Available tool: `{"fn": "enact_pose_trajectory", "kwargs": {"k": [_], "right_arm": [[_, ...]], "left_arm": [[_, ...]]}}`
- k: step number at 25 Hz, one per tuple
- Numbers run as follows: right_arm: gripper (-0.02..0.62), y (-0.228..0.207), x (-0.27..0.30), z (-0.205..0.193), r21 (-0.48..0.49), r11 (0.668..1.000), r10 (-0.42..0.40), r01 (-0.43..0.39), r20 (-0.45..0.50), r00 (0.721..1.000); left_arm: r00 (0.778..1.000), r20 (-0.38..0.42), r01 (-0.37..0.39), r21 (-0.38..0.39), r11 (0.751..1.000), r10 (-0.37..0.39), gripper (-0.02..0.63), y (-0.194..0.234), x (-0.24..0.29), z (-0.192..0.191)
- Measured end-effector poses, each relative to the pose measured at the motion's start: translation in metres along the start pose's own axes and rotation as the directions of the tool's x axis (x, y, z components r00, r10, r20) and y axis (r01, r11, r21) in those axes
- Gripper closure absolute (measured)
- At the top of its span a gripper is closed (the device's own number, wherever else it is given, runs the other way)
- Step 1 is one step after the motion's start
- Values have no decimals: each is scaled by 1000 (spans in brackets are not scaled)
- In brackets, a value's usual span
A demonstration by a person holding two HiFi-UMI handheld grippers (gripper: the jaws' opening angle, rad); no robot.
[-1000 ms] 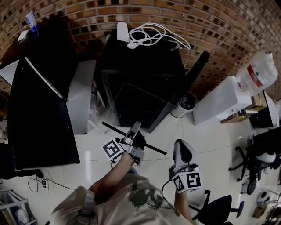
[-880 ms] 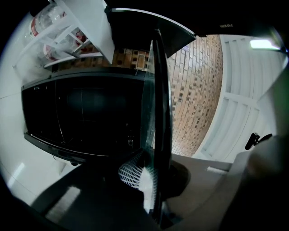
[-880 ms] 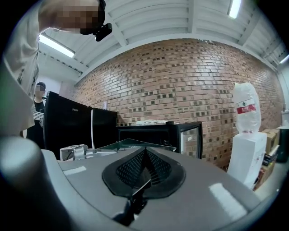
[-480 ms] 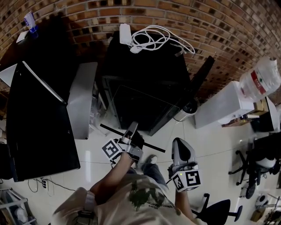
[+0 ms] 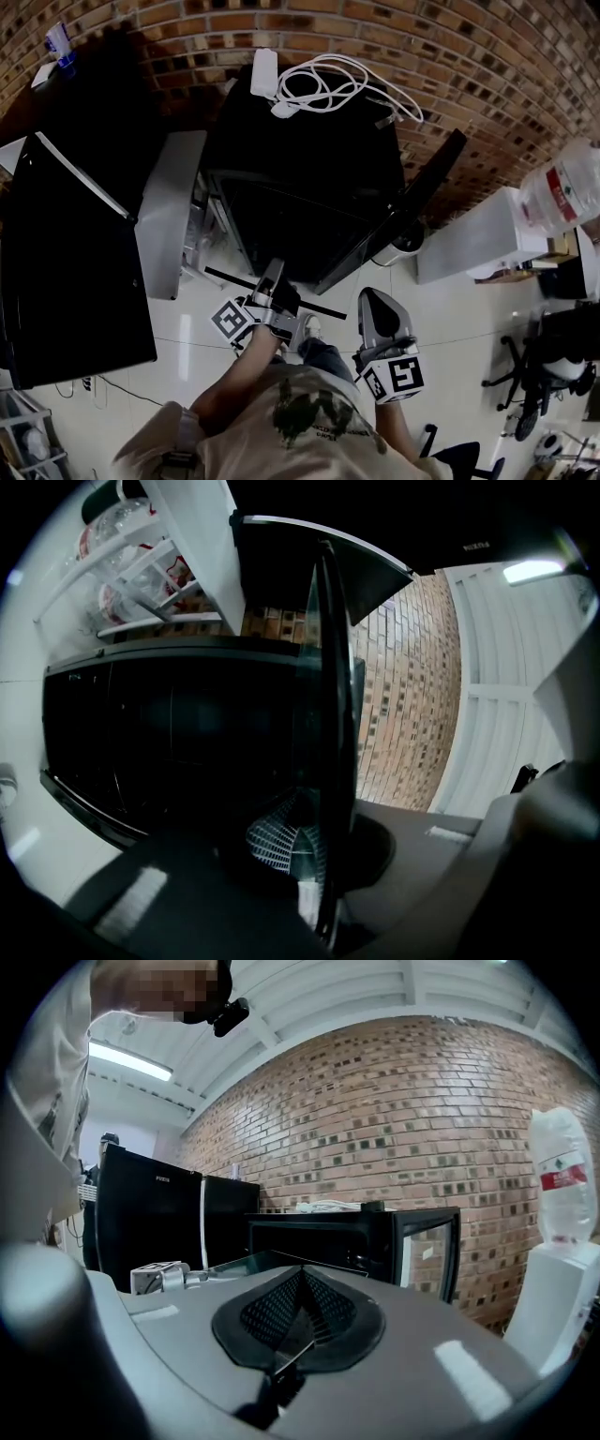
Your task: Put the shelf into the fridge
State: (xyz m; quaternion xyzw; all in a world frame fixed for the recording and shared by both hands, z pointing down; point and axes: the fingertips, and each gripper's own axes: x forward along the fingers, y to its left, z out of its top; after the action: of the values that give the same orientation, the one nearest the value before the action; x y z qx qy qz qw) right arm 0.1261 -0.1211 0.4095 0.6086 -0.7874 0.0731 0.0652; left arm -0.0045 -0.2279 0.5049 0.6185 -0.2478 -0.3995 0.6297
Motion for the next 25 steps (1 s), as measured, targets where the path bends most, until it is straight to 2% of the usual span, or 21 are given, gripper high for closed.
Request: {"fn": "enact_pose_trajectory", "kwargs": {"k": [14, 25], "right_arm": [[595, -25, 29, -10, -3, 994, 110, -111, -66, 992], [595, -33, 45, -13, -19, 987, 156, -159, -86, 984]], "left_arm": [[992, 122, -42, 2, 999, 41, 594, 35, 14, 10], [986, 159, -55, 8, 998, 53, 594, 61, 35, 16]]}}
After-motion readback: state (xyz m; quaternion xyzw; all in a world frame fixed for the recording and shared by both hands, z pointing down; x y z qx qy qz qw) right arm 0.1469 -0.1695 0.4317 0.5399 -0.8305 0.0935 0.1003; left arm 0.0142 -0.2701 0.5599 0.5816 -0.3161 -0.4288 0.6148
